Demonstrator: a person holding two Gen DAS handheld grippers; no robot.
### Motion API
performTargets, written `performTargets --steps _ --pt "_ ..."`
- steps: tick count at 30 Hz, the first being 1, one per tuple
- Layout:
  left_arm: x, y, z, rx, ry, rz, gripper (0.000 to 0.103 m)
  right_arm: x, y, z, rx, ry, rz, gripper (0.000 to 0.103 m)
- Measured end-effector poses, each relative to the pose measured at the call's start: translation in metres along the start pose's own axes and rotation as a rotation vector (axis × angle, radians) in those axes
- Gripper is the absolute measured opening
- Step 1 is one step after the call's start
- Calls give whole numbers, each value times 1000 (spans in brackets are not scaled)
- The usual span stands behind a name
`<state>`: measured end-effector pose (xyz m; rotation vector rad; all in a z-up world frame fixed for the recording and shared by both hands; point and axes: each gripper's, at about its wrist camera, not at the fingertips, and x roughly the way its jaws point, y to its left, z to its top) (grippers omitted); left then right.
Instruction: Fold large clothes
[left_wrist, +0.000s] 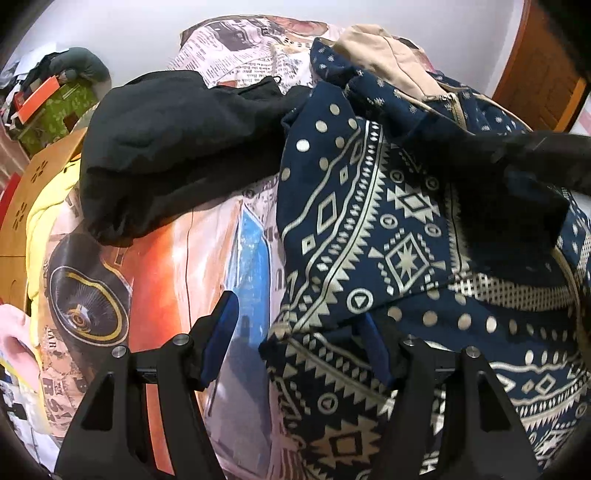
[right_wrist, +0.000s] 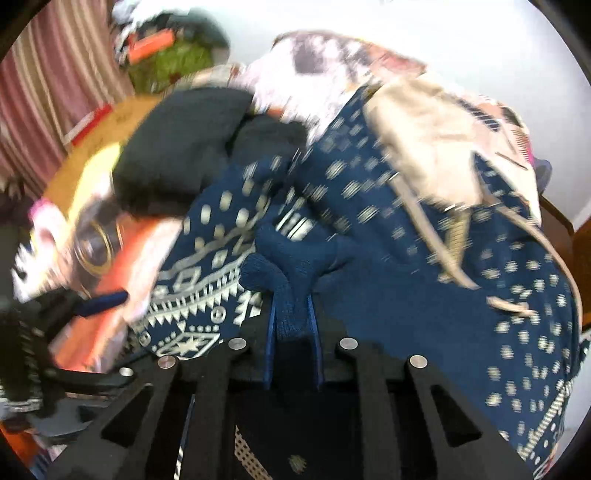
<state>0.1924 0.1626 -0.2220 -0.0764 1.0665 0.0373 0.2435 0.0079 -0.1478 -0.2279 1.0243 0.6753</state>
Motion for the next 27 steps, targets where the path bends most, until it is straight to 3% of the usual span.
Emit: performTargets --steps 8,14,19,27 --pt "0 3 14 -38 -13 19 63 -104 -60 8 174 -280 -30 14" --pt "-6 7 20 -81 -40 50 63 -152 -107 -15 293 -381 -95 14" --pt "-7 14 18 -131 -39 75 63 -156 -142 -45 405 -350 -119 14" --pt "5 18 5 -147 7 140 63 -132 -192 -114 570 -206 -140 12"
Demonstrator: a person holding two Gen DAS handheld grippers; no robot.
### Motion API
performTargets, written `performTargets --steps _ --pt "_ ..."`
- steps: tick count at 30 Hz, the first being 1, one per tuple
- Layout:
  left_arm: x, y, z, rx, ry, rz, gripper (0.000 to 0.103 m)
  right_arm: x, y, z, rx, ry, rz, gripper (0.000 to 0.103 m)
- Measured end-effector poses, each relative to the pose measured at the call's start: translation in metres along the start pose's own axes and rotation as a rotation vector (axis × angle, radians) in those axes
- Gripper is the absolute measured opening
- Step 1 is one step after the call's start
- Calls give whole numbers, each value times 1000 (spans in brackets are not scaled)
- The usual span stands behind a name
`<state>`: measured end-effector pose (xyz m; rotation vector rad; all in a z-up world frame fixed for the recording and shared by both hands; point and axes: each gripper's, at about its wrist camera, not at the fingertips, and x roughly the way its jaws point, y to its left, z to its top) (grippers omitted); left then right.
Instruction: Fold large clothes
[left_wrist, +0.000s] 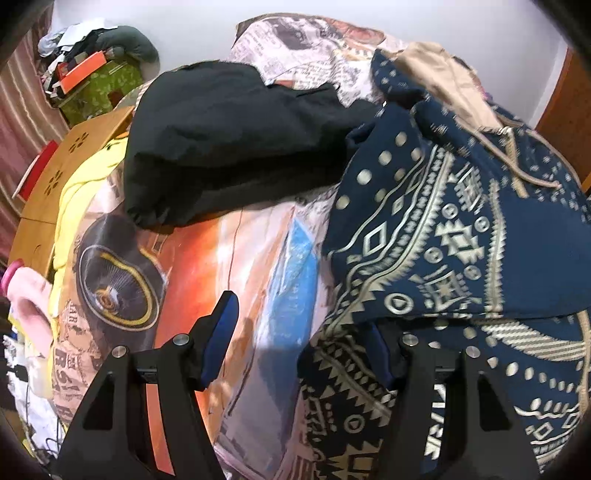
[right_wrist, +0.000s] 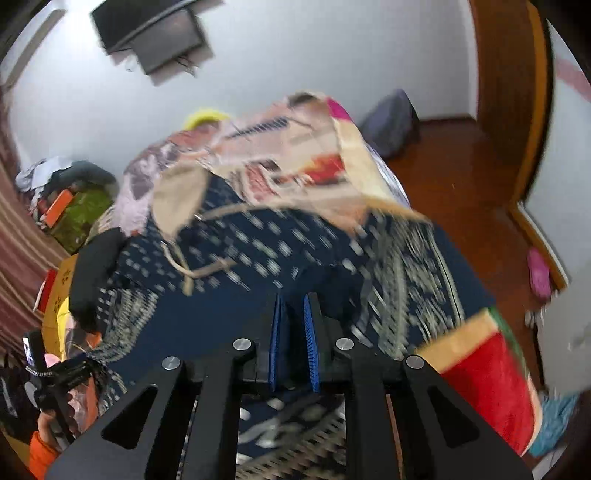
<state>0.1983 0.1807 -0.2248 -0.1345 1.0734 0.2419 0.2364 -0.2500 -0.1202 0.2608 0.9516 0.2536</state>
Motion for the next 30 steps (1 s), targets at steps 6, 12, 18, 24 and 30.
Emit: performTargets --steps 6,12,18,24,30 --pt "5 4 -13 -2 48 4 63 -7 -33 -24 23 30 -50 12" --pt "-16 -2 -17 28 41 -36 63 -19 -44 -26 53 22 -33 12" --pt "-56 -15 -3 65 -46 -64 63 -38 -48 -15 34 -34 -57 18" --pt "-87 -37 26 76 -141 -115 63 -64 -57 -2 37 -144 -105 61" --pt "-96 -65 51 107 -192 -149 66 -67 -87 6 126 -163 -105 67"
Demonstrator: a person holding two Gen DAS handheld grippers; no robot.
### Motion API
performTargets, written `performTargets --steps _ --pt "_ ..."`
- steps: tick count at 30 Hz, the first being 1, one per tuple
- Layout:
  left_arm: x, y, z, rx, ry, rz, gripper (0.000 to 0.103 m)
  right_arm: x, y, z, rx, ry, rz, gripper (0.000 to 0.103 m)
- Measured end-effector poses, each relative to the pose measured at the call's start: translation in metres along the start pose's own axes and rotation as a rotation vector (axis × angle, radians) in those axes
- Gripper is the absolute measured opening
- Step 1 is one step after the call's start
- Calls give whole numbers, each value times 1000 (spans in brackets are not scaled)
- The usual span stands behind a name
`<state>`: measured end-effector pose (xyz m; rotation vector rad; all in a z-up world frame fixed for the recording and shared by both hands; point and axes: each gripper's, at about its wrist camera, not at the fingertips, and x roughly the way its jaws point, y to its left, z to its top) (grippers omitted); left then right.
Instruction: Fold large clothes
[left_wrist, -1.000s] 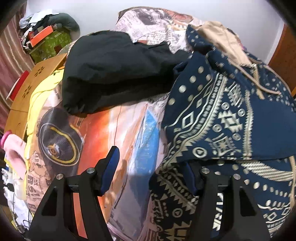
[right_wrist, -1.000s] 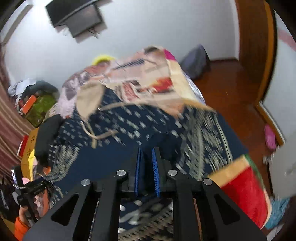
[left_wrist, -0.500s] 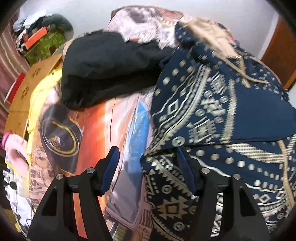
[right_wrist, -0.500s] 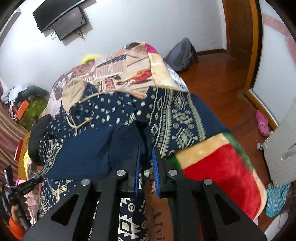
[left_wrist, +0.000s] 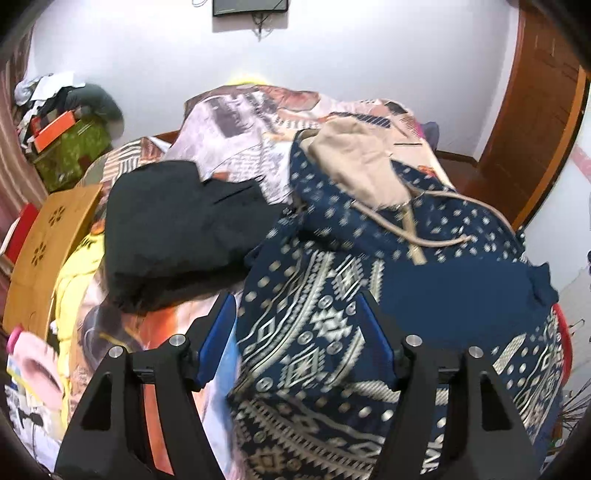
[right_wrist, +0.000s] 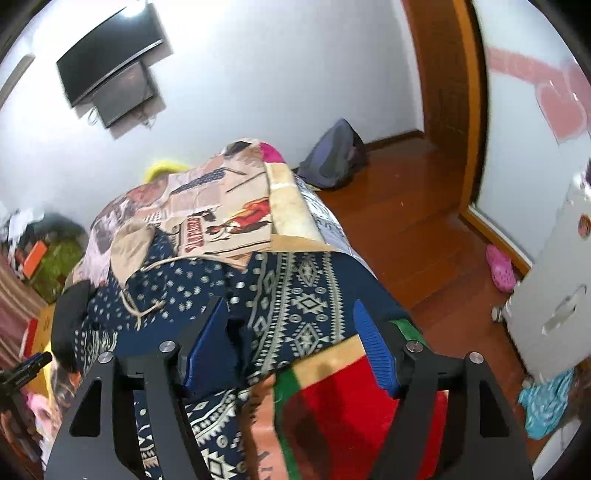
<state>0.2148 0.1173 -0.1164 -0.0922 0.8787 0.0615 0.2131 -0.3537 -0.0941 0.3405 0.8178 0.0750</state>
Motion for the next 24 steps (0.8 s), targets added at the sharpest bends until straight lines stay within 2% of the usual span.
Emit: performTargets --steps 6,10,13,20,24 --pt "18 -26 10 27 21 -42 66 35 -43 -3 165 108 40 67" --pt "33 -41 8 44 48 -60 66 70 -70 -15 316 234 109 67" --pt "45 -46 5 45 74 -70 66 95 -81 -23 372 307 135 67" --pt "69 -48 3 21 119 -81 66 135 -97 -16 459 343 176 67" --pt "75 -47 2 12 126 -78 66 156 -106 -8 480 354 130 67"
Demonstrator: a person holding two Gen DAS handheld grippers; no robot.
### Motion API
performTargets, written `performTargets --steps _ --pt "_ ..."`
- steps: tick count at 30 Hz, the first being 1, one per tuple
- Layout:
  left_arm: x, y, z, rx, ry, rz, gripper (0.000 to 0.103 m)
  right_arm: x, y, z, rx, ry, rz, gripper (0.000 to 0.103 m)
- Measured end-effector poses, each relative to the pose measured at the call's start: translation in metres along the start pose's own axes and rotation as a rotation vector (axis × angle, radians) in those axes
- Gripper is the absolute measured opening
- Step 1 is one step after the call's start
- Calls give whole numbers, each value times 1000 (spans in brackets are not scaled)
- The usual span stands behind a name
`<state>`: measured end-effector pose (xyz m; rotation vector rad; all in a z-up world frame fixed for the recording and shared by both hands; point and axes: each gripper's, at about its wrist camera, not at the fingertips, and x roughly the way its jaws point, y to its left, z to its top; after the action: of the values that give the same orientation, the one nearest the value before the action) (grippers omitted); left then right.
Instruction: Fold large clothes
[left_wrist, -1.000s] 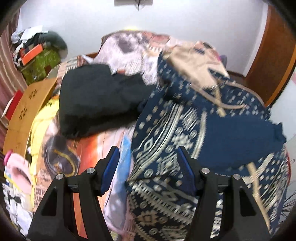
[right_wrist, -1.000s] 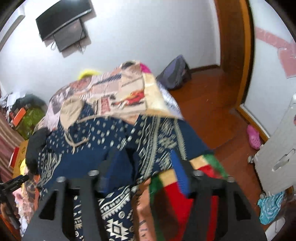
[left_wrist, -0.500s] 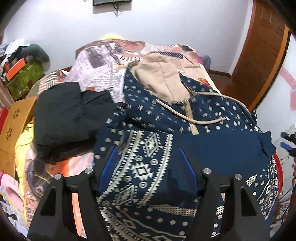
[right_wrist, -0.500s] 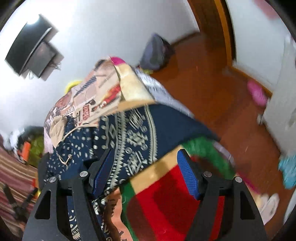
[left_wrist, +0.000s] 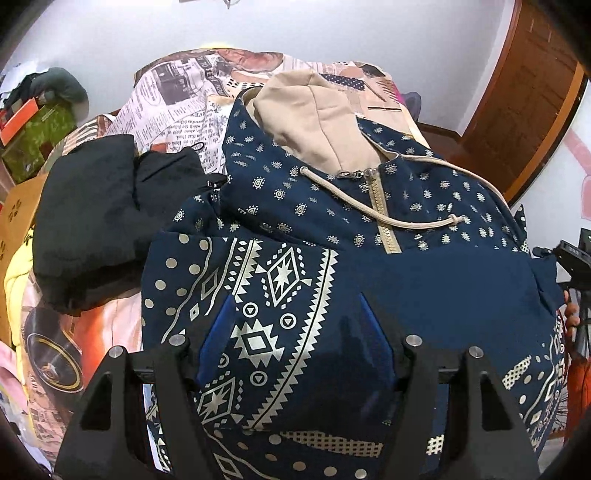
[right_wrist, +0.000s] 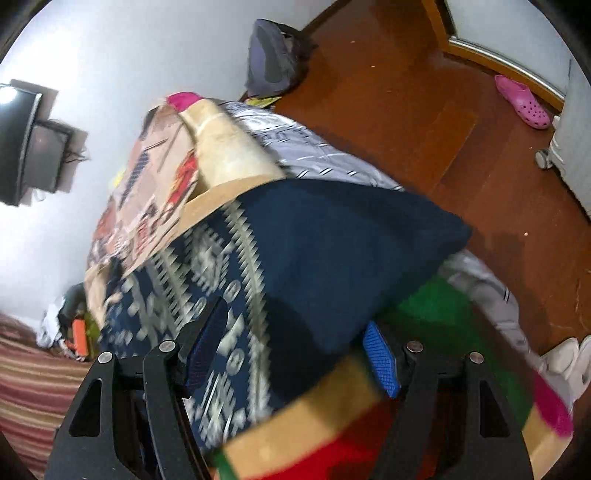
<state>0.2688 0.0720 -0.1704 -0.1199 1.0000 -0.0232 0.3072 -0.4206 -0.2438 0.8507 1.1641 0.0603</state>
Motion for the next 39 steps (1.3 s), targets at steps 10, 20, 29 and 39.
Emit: performTargets --steps 10,20,29,39 --pt "0 9 -7 -11 3 12 66 -6 10 19 -9 -131 -167 9" --pt "-20 18 -14 -17 -32 18 66 -104 116 -15 -357 -351 -69 8" --pt "-39 23 -21 -14 -65 17 66 -131 210 -80 -624 -327 150 8" --pt "-51 34 -40 3 -63 28 66 -37 220 -150 -744 -44 92 8"
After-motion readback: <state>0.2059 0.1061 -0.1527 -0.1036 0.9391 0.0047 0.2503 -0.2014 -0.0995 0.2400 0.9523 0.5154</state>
